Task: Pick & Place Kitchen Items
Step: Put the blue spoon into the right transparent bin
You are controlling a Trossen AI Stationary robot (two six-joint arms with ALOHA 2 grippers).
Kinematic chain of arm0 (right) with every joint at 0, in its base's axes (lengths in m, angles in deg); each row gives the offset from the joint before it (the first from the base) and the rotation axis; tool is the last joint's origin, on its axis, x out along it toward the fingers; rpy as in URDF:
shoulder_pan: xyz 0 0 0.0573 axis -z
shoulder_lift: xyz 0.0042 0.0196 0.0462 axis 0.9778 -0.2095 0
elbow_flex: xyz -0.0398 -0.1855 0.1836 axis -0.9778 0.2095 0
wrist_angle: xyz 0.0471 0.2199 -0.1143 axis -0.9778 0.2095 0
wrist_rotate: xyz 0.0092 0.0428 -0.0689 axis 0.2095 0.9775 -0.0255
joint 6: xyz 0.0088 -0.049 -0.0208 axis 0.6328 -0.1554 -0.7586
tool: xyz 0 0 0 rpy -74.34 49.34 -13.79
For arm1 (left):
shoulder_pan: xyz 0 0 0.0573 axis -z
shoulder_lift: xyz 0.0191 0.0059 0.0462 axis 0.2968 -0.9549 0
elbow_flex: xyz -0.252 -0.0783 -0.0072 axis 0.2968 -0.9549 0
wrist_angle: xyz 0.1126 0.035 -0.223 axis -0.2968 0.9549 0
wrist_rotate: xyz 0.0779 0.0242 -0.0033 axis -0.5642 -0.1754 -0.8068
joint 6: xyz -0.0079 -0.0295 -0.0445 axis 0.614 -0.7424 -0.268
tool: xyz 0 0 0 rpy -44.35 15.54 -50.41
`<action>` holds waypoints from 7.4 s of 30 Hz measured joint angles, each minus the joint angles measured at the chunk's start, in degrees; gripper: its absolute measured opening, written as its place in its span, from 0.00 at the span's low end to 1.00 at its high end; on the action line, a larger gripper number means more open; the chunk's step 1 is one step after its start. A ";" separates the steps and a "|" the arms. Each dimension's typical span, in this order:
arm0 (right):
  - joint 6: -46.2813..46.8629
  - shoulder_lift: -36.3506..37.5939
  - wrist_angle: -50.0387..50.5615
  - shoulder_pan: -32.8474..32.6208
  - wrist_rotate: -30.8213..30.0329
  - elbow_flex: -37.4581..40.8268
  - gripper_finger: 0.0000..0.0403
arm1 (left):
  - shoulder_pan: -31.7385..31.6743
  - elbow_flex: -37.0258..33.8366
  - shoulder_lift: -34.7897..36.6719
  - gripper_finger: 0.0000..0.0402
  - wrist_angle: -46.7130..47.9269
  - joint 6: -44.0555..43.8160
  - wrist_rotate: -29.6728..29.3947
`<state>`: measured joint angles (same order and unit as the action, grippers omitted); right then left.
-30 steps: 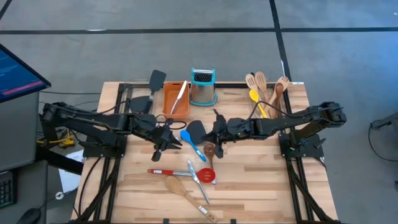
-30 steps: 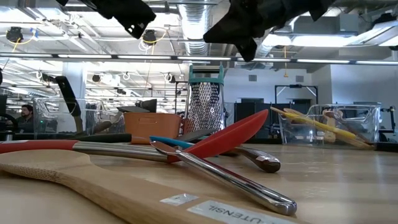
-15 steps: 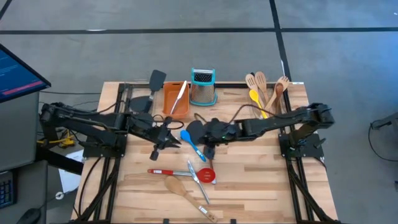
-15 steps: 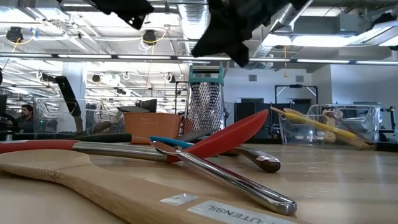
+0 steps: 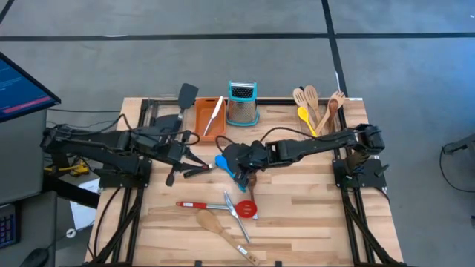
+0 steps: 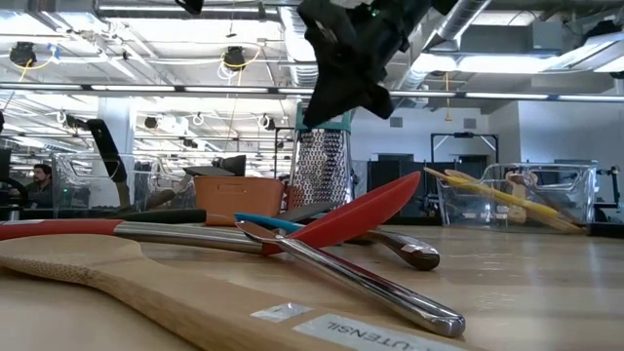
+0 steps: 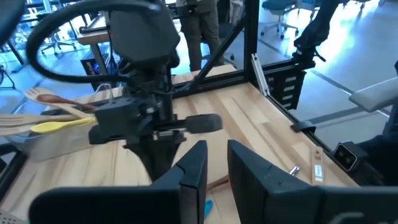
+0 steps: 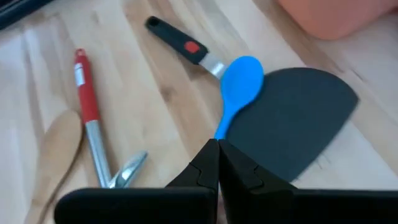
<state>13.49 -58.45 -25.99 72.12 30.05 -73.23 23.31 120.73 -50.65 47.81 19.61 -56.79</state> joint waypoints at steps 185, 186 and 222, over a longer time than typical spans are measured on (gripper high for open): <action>-24.41 53.77 -38.50 11.06 12.26 50.23 0.00 | -3.02 31.48 -59.07 0.01 28.51 36.61 -8.09; -24.42 53.77 -38.49 11.06 12.28 50.23 0.00 | -2.69 31.18 -59.07 0.02 27.98 36.70 -9.00; -24.46 53.77 -38.54 11.06 12.26 50.25 0.00 | -4.42 30.26 -65.36 0.26 25.08 31.43 -6.27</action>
<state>-10.98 -4.68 -64.53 83.18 42.31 -22.98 18.90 150.99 -116.01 72.89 51.04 -63.07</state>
